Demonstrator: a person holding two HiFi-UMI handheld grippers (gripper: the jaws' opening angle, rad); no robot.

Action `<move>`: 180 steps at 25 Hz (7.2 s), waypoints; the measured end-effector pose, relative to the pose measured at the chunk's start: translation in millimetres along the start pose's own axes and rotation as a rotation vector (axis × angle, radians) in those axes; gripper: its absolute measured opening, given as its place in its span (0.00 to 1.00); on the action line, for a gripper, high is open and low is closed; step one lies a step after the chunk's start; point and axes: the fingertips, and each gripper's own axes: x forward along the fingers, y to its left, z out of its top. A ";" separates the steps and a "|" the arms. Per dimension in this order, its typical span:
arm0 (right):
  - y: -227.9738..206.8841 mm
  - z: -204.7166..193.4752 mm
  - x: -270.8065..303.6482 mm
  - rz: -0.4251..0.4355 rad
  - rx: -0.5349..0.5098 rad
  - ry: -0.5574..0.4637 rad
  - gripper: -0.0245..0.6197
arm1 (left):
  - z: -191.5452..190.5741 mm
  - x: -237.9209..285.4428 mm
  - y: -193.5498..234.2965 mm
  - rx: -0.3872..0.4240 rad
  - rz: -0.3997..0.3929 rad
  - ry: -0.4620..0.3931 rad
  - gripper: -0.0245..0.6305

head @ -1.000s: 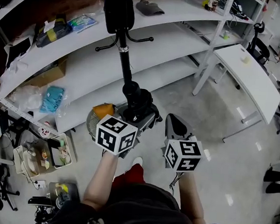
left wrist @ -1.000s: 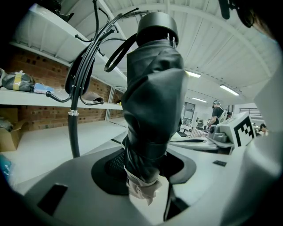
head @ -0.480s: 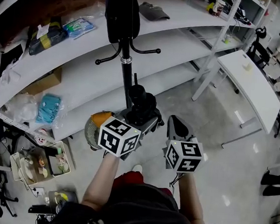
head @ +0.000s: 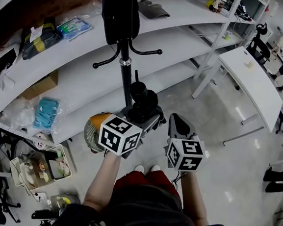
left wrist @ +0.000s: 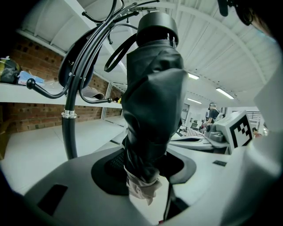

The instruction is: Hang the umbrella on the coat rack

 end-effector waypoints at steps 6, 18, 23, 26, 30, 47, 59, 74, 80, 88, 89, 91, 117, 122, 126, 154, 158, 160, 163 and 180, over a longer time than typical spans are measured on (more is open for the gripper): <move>-15.2 7.1 14.9 -0.003 -0.006 -0.010 0.07 | 3.4 17.6 10.5 0.012 0.004 0.018 0.34; -56.6 35.2 60.9 0.029 -0.005 -0.027 0.07 | 25.7 73.0 32.0 0.025 0.029 0.049 0.34; -74.7 39.2 76.2 0.038 0.005 -0.021 0.07 | 29.8 98.3 39.9 0.022 0.037 0.075 0.34; -88.4 42.3 84.4 0.035 0.010 -0.018 0.07 | 34.2 114.7 42.6 0.024 0.033 0.085 0.34; -104.3 42.5 95.2 0.035 0.015 -0.006 0.07 | 35.4 135.8 45.2 0.019 0.024 0.102 0.34; -126.0 31.7 134.0 0.063 0.006 0.055 0.07 | 17.8 175.2 73.7 -0.063 0.043 0.138 0.34; -106.3 23.3 148.4 0.117 -0.033 0.093 0.07 | 4.9 160.1 100.9 -0.122 0.108 0.126 0.34; -67.2 -0.5 159.7 0.189 -0.068 0.155 0.07 | -28.0 136.3 133.1 -0.174 0.185 0.178 0.34; -57.6 -13.3 159.8 0.199 -0.076 0.182 0.07 | -44.1 130.9 140.6 -0.191 0.205 0.196 0.34; -48.0 -31.4 158.9 0.218 -0.103 0.225 0.07 | -54.8 125.2 149.2 -0.201 0.242 0.187 0.34; -47.5 -33.8 158.5 0.220 -0.105 0.231 0.07 | -55.9 125.2 149.9 -0.203 0.246 0.186 0.34; -46.3 -39.4 157.6 0.224 -0.114 0.244 0.07 | -58.6 125.1 151.5 -0.207 0.257 0.185 0.34; -29.5 -81.4 163.1 0.227 -0.082 0.307 0.07 | -99.9 122.4 168.0 -0.217 0.384 0.130 0.34; -25.8 -97.4 165.8 0.233 -0.059 0.341 0.07 | -102.8 123.1 173.6 -0.194 0.402 0.106 0.34; -25.7 -103.9 170.2 0.228 -0.057 0.345 0.07 | -103.5 123.3 178.2 -0.169 0.421 0.085 0.34; -18.6 -125.2 180.2 0.164 -0.030 0.337 0.07 | -102.0 136.0 217.8 -0.093 0.511 0.025 0.37; -19.5 -125.4 178.8 0.161 -0.035 0.334 0.07 | -102.5 135.9 221.7 -0.116 0.521 0.034 0.38; -19.5 -126.6 176.7 0.159 -0.032 0.334 0.07 | -103.3 134.2 222.5 -0.123 0.530 0.037 0.39; -20.1 -124.2 173.7 0.156 -0.025 0.327 0.07 | -101.8 129.4 224.3 -0.148 0.548 0.028 0.42; -26.9 -109.4 164.2 0.126 0.011 0.290 0.07 | -84.6 107.4 211.7 -0.177 0.529 -0.005 0.42</move>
